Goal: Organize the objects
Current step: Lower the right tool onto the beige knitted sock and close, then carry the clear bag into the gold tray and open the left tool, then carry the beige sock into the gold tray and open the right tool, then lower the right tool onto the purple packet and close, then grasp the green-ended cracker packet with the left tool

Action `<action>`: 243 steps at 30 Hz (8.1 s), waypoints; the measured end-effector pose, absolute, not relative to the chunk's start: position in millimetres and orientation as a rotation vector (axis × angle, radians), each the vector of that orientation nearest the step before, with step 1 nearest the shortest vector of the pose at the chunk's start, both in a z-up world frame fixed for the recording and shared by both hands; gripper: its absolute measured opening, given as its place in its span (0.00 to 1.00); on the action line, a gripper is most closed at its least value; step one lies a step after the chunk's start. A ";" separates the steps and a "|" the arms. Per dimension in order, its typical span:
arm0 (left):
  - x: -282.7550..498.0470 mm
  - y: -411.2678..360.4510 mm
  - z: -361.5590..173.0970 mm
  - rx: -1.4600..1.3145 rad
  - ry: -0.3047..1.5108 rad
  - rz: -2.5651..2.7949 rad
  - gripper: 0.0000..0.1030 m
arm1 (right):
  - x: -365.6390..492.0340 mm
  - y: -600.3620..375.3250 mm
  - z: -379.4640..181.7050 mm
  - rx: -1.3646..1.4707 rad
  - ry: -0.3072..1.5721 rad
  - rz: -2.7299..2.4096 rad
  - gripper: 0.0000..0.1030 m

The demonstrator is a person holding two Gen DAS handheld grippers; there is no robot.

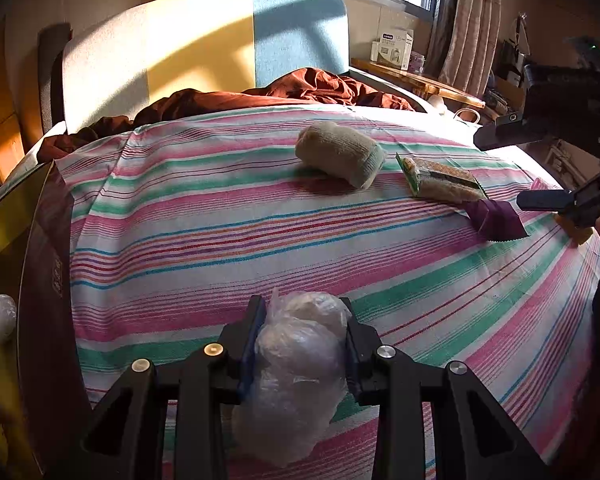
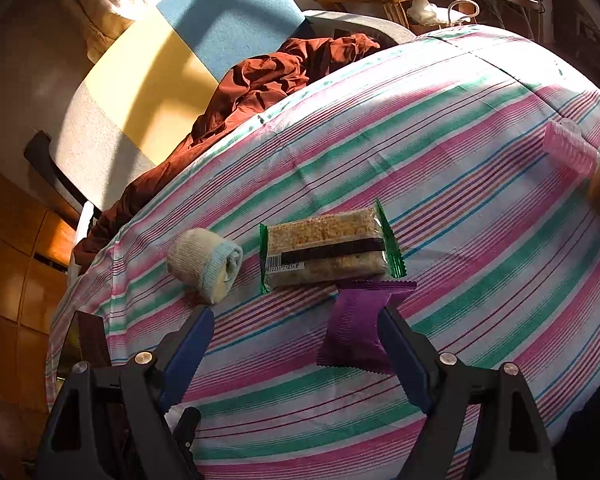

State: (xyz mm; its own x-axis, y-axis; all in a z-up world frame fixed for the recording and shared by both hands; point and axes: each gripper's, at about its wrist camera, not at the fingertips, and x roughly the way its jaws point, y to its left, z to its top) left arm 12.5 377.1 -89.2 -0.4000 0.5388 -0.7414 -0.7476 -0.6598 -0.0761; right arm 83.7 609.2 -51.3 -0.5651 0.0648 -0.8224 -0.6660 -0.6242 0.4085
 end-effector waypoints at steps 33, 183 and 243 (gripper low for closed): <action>12.2 370.7 -93.8 -0.954 0.280 2.097 0.37 | -59.8 534.7 -91.3 -1.737 0.149 2.372 0.51; -35.2 65.1 -1.0 -1.035 0.001 2.603 0.93 | -24.4 322.8 -27.5 -1.478 0.230 2.776 0.80; 18.0 538.5 -38.0 -0.618 0.881 1.569 0.88 | 143.9 676.4 -55.1 -1.003 1.051 1.951 0.34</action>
